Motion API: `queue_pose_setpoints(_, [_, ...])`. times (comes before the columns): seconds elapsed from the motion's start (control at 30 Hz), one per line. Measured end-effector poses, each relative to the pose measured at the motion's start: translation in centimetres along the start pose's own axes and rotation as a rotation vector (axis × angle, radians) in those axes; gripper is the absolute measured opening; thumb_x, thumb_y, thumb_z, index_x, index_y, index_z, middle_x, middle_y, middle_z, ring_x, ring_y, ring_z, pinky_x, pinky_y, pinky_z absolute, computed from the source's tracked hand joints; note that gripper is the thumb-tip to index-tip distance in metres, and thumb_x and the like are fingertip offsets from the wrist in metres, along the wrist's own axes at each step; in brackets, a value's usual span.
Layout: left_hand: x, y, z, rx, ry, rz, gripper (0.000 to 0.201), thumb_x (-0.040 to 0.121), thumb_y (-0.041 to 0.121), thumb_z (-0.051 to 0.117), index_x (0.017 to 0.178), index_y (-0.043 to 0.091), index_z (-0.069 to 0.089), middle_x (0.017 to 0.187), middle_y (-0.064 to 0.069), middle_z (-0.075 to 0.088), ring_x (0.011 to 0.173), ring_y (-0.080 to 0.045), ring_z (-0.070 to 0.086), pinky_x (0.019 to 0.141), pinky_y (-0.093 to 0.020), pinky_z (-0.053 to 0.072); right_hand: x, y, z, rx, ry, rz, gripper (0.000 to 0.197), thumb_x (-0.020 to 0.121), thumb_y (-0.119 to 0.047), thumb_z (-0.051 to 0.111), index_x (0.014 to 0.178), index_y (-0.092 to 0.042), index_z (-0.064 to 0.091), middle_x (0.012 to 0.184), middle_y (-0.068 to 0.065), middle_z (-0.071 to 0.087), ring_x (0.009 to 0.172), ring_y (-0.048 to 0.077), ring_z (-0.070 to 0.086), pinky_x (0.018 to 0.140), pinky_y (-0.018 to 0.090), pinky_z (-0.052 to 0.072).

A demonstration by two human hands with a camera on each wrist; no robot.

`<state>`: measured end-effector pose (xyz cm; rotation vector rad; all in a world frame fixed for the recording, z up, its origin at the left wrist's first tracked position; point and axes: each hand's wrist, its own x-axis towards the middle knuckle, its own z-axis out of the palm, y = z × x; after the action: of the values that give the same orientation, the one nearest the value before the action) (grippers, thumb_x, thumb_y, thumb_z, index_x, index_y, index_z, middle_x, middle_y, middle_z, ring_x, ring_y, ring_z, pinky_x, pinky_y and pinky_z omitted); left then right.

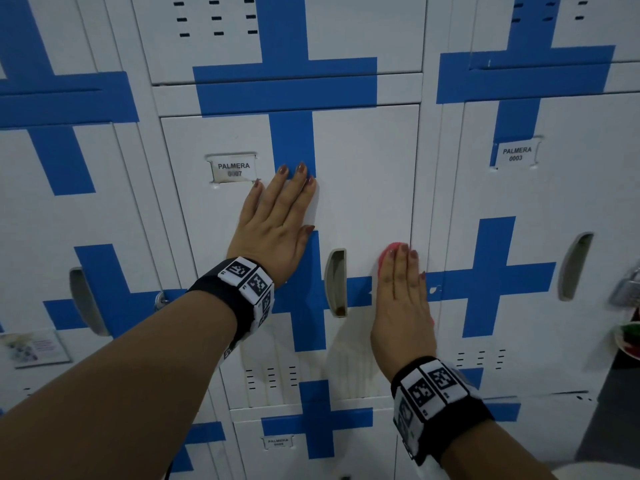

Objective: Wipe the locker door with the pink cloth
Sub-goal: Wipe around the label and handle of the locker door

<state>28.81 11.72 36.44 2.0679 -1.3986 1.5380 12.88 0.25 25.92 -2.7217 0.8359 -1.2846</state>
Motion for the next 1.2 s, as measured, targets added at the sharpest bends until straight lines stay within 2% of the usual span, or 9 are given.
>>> queue_pose_setpoints(0.07, [0.0,0.0,0.0,0.000,0.000,-0.002,0.060,0.096,0.034,0.032,0.149,0.013,0.013,0.157,-0.005,0.012,0.144,-0.023,0.006,0.116,-0.038,-0.002,-0.1,-0.6,0.3,-0.003,-0.021,-0.023,0.076,0.075,0.001,0.020,0.146,-0.005,-0.006,0.154,0.012,-0.009,0.142,0.022,-0.009,0.112,0.042,-0.003])
queue_pose_setpoints(0.27, [0.0,0.0,0.0,0.004,-0.001,-0.003,0.059,0.097,0.035,0.031,0.149,0.013,0.013,0.157,-0.006,0.013,0.144,-0.023,0.006,0.116,-0.038,-0.002,-1.4,-1.7,1.6,-0.085,-0.017,-0.225,0.082,0.067,-0.002,0.047,0.145,-0.001,0.021,0.150,0.018,0.026,0.138,0.031,0.023,0.106,0.048,0.017])
queue_pose_setpoints(0.4, [0.0,0.0,0.0,-0.002,0.009,-0.001,0.059,0.097,0.034,0.032,0.149,0.013,0.015,0.157,-0.005,0.013,0.144,-0.023,0.007,0.116,-0.038,-0.001,-1.1,-0.8,0.9,-0.130,-0.028,-0.262,0.070,0.074,0.000,0.027,0.143,0.001,0.024,0.150,0.019,0.026,0.137,0.031,0.025,0.106,0.049,0.023])
queue_pose_setpoints(0.53, [-0.1,-0.1,0.0,-0.006,0.009,0.000,0.059,0.097,0.034,0.033,0.149,0.013,0.015,0.157,-0.005,0.012,0.144,-0.022,0.006,0.117,-0.038,-0.001,-1.3,-0.1,0.9,-0.134,-0.008,-0.146,0.068,0.076,-0.005,0.016,0.143,0.003,0.025,0.150,0.022,0.024,0.138,0.033,0.023,0.115,0.046,0.018])
queue_pose_setpoints(0.6, [0.0,-0.1,0.0,-0.008,0.011,0.001,0.059,0.096,0.033,0.034,0.149,0.013,0.015,0.157,-0.005,0.013,0.144,-0.023,0.006,0.116,-0.038,-0.001,-1.6,0.2,1.2,-0.114,0.021,-0.066,0.066,0.079,-0.004,0.019,0.145,0.003,0.019,0.152,0.021,0.017,0.139,0.032,0.018,0.118,0.041,0.010])
queue_pose_setpoints(0.73, [-0.1,0.0,0.1,-0.011,0.020,0.002,0.060,0.096,0.033,0.035,0.149,0.013,0.014,0.157,-0.005,0.013,0.144,-0.023,0.007,0.117,-0.038,-0.001,-1.8,-0.3,1.9,-0.096,0.023,0.017,0.075,0.076,-0.001,0.045,0.145,0.003,0.016,0.152,0.022,0.015,0.139,0.034,0.015,0.110,0.046,0.014])
queue_pose_setpoints(0.9, [-0.1,0.0,0.2,-0.012,0.032,0.006,0.060,0.096,0.033,0.035,0.149,0.013,0.014,0.157,-0.005,0.014,0.144,-0.023,0.007,0.117,-0.039,0.000,-2.7,-1.1,2.9,-0.104,0.016,-0.110,0.076,0.071,-0.004,0.046,0.144,0.003,0.023,0.150,0.022,0.026,0.138,0.029,0.016,0.108,0.048,0.017])
queue_pose_setpoints(1.0, [-0.1,0.0,0.3,-0.017,0.044,0.008,0.060,0.097,0.032,0.035,0.149,0.013,0.014,0.157,-0.005,0.015,0.144,-0.023,0.008,0.117,-0.040,0.001,-3.3,-0.6,3.6,-0.101,-0.037,-0.236,0.083,0.069,-0.003,0.047,0.145,0.003,0.016,0.150,0.020,0.024,0.138,0.029,0.016,0.117,0.043,0.012])
queue_pose_setpoints(1.2, [-0.1,-0.1,0.3,-0.009,0.041,0.005,0.060,0.097,0.032,0.036,0.149,0.013,0.014,0.157,-0.006,0.014,0.144,-0.023,0.007,0.117,-0.039,-0.001,-3.1,1.2,3.2,-0.108,-0.073,-0.275,0.067,0.079,-0.001,0.018,0.146,-0.001,0.019,0.153,0.016,0.020,0.140,0.026,0.015,0.112,0.038,0.006])
